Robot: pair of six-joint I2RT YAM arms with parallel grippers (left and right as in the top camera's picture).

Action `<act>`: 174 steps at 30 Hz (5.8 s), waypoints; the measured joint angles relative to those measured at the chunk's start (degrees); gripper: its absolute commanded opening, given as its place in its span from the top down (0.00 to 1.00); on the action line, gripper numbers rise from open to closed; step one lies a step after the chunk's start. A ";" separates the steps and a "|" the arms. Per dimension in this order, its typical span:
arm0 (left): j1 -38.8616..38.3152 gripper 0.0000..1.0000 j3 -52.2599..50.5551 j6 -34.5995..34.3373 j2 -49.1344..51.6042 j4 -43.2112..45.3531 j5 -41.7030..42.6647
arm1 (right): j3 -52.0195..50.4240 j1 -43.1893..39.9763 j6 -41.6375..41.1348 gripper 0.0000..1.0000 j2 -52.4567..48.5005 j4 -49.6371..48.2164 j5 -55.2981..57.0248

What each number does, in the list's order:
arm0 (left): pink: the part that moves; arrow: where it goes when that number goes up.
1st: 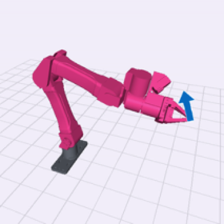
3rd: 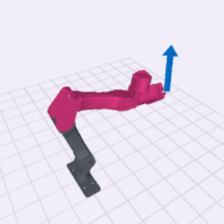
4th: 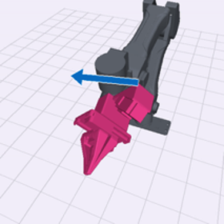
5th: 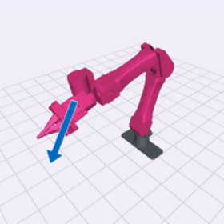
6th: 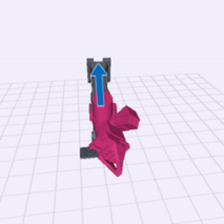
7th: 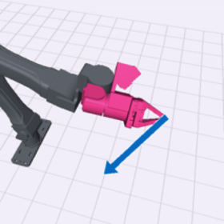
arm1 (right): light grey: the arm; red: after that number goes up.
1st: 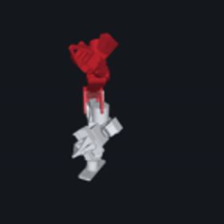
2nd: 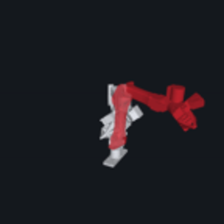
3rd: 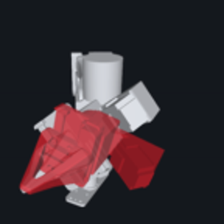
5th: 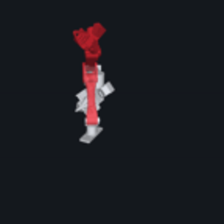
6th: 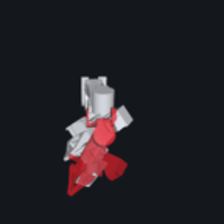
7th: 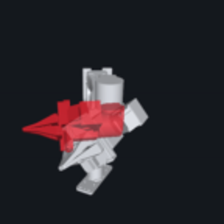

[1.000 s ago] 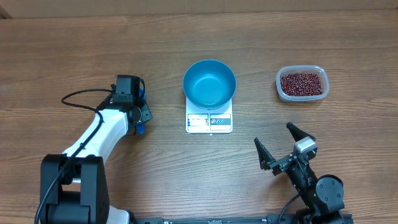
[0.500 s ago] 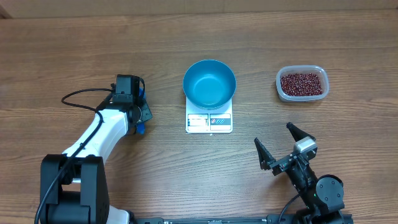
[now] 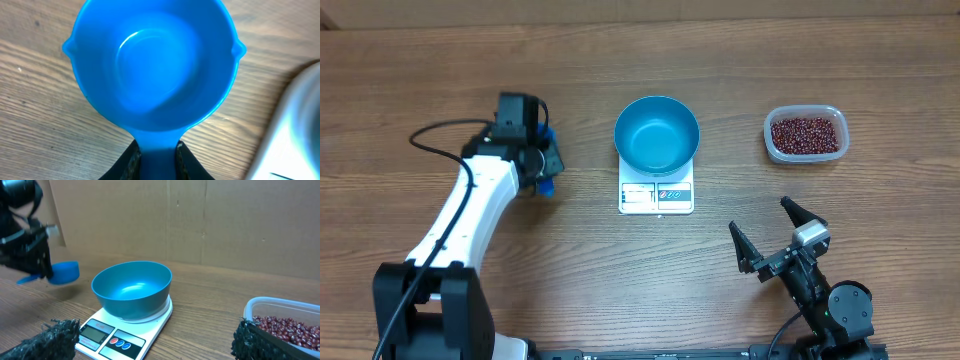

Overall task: Scoop item into bowl and weigh 150g on scale
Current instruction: 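Lift the scoop with the left gripper toward the bowl, then bring the right gripper to the scoop handle above the bowl, then carry the scoop with the right gripper to the bean tub, then dip the scoop into the red beans with the right gripper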

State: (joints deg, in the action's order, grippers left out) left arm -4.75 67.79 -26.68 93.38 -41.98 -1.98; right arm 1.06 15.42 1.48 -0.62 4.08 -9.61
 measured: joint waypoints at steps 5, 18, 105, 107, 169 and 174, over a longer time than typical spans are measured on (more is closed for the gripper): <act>1.18 0.88 7.02 -0.22 -1.16 -5.22 2.93 | 0.00 0.00 0.00 0.00 0.00 0.00 -0.02; 5.07 0.88 11.34 -0.50 -3.28 -6.43 23.82 | 0.00 0.00 -0.28 0.00 0.00 0.00 -0.02; -19.85 0.00 12.11 -34.99 -5.77 18.23 25.88 | 72.74 17.22 -33.31 0.96 -73.24 33.68 11.76; -19.47 0.00 12.13 -29.29 -5.77 19.26 25.46 | 77.09 14.45 -31.12 0.96 -73.35 38.42 9.84; -16.15 0.00 12.24 12.11 -5.77 -3.02 15.80 | 106.88 -18.01 0.46 0.37 -110.88 79.25 17.29; -16.15 0.00 12.24 12.11 -5.77 -3.26 15.78 | 106.88 -18.01 -0.52 0.28 -110.88 79.19 16.96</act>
State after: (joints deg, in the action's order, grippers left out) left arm -20.91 80.03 -14.57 87.61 -45.23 13.80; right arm 107.94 -2.59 0.95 -111.50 83.26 7.35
